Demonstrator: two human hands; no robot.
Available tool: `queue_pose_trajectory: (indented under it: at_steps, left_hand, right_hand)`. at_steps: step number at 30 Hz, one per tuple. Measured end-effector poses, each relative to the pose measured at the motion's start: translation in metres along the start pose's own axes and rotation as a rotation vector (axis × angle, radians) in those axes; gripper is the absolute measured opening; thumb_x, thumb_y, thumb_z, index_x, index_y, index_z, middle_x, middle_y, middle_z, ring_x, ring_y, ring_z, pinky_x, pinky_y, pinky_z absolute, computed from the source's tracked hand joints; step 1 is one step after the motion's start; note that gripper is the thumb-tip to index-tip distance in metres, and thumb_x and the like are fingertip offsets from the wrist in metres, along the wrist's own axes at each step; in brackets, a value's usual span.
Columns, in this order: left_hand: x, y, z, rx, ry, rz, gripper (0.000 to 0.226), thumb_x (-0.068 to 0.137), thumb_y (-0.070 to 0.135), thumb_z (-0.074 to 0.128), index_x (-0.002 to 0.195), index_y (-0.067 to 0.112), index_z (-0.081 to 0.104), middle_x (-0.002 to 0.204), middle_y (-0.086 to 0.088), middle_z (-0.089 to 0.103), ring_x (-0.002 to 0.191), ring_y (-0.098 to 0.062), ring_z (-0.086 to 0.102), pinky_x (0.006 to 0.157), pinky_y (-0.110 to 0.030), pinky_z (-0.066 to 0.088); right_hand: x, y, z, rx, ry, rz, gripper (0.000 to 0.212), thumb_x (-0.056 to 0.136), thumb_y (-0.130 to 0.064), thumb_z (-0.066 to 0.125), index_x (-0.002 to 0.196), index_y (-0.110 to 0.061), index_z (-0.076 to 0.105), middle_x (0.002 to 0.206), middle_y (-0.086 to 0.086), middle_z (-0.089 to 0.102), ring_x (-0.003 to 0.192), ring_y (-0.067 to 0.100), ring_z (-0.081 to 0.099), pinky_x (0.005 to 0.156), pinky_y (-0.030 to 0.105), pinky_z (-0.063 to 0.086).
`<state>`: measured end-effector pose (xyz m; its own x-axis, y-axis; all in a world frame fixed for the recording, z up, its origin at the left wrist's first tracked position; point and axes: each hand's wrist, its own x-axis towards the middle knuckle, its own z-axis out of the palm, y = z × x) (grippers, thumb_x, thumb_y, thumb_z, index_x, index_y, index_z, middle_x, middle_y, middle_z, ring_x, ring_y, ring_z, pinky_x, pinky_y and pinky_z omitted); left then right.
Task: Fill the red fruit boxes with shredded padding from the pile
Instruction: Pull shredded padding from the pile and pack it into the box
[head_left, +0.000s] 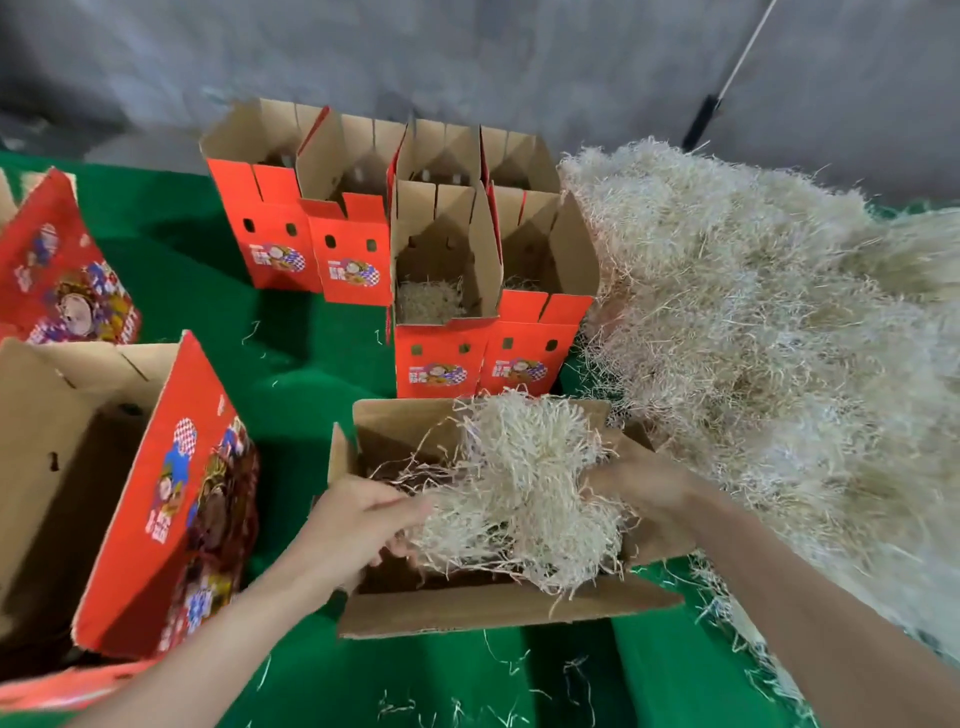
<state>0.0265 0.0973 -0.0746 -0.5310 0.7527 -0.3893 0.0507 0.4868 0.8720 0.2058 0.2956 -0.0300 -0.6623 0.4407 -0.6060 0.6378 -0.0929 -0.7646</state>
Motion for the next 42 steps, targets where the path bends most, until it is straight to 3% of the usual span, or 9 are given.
queue_pose_trajectory:
  at_steps: [7, 14, 18, 22, 24, 28, 33, 37, 42]
  left_hand:
    - [0.006, -0.006, 0.006, -0.184, 0.407, 0.218, 0.029, 0.06, 0.023, 0.084, 0.064, 0.011, 0.058, 0.078, 0.007, 0.071, 0.073, -0.005, 0.066, 0.068, -0.015, 0.048]
    - [0.01, 0.036, 0.025, -0.587, -0.355, -0.206, 0.126, 0.036, 0.059, 0.085, 0.143, 0.02, 0.03, 0.143, -0.003, 0.042, 0.129, -0.015, 0.038, 0.1, -0.043, 0.042]
    - [0.022, 0.03, 0.027, -0.723, -0.101, -0.248, 0.076, 0.059, 0.027, 0.079, 0.127, 0.004, 0.051, 0.138, -0.009, 0.046, 0.132, -0.024, 0.038, 0.11, -0.048, 0.029]
    - [0.019, 0.025, 0.028, -0.774, -0.047, -0.291, 0.021, 0.085, 0.0, 0.056, 0.105, -0.007, 0.056, 0.078, -0.009, 0.073, 0.06, -0.019, 0.069, 0.045, -0.022, 0.051]
    - [0.017, 0.025, 0.034, -0.83, -0.154, -0.287, 0.028, 0.084, 0.012, 0.064, 0.109, 0.0, 0.062, 0.101, -0.009, 0.072, 0.081, -0.021, 0.071, 0.059, -0.028, 0.055]
    - [0.006, 0.029, 0.044, -0.45, -0.413, -0.232, 0.107, 0.039, 0.033, 0.093, 0.133, 0.013, 0.045, 0.127, -0.006, 0.059, 0.115, -0.017, 0.055, 0.11, -0.046, 0.031]
    - [0.007, 0.02, 0.026, -0.384, -0.107, -0.151, 0.059, 0.053, 0.005, 0.081, 0.105, 0.018, 0.056, 0.091, 0.008, 0.073, 0.09, -0.002, 0.066, 0.096, -0.035, 0.041]
    - [0.008, 0.002, 0.002, -0.492, 0.07, -0.244, 0.07, 0.059, 0.004, 0.079, 0.117, 0.002, 0.042, 0.117, 0.003, 0.05, 0.126, -0.014, 0.035, 0.108, -0.041, 0.021]
    - [0.006, 0.023, 0.031, -0.434, -0.207, -0.207, 0.068, 0.042, 0.014, 0.084, 0.101, 0.026, 0.051, 0.09, 0.016, 0.07, 0.105, 0.001, 0.055, 0.087, -0.024, 0.036]
  right_hand:
    - [-0.001, -0.005, 0.001, 0.13, 0.096, -0.002, 0.058, 0.086, 0.001, 0.053, 0.134, -0.023, 0.031, 0.1, -0.006, 0.056, 0.074, 0.002, 0.055, 0.086, 0.023, 0.041]
    - [0.006, -0.005, 0.008, -0.09, -0.222, -0.152, 0.06, 0.08, 0.002, 0.066, 0.125, -0.031, 0.044, 0.117, -0.002, 0.065, 0.106, 0.012, 0.062, 0.095, 0.032, 0.047]
    - [0.01, 0.006, -0.009, 0.331, -0.001, -0.218, 0.029, 0.084, 0.001, 0.054, 0.101, -0.022, 0.053, 0.092, 0.003, 0.068, 0.086, 0.013, 0.066, 0.087, 0.032, 0.049]
    - [0.011, 0.023, -0.015, 0.298, 0.015, -0.141, 0.041, 0.08, 0.003, 0.053, 0.112, -0.023, 0.048, 0.085, -0.014, 0.056, 0.061, -0.01, 0.055, 0.064, 0.01, 0.046]
    - [0.003, 0.016, -0.002, 0.091, 0.001, -0.096, 0.037, 0.088, 0.008, 0.047, 0.122, -0.009, 0.046, 0.103, -0.016, 0.043, 0.067, -0.02, 0.053, 0.078, -0.005, 0.035]
    - [0.002, 0.008, 0.026, -0.106, -0.042, -0.165, 0.038, 0.085, 0.01, 0.053, 0.113, -0.014, 0.056, 0.115, 0.015, 0.063, 0.109, 0.031, 0.058, 0.101, 0.045, 0.041]
    - [-0.006, 0.01, -0.008, 0.168, 0.179, -0.096, 0.023, 0.09, 0.002, 0.046, 0.09, -0.021, 0.05, 0.076, -0.006, 0.066, 0.071, 0.01, 0.066, 0.055, 0.028, 0.052]
    - [-0.004, 0.021, -0.038, 0.359, 0.413, -0.05, 0.036, 0.089, -0.013, 0.056, 0.123, -0.013, 0.046, 0.109, -0.002, 0.058, 0.079, 0.019, 0.061, 0.07, 0.043, 0.057]
    - [0.002, 0.013, 0.006, 0.249, -0.057, -0.195, 0.048, 0.072, 0.004, 0.062, 0.112, -0.019, 0.052, 0.093, -0.005, 0.071, 0.084, 0.008, 0.068, 0.068, 0.02, 0.055]
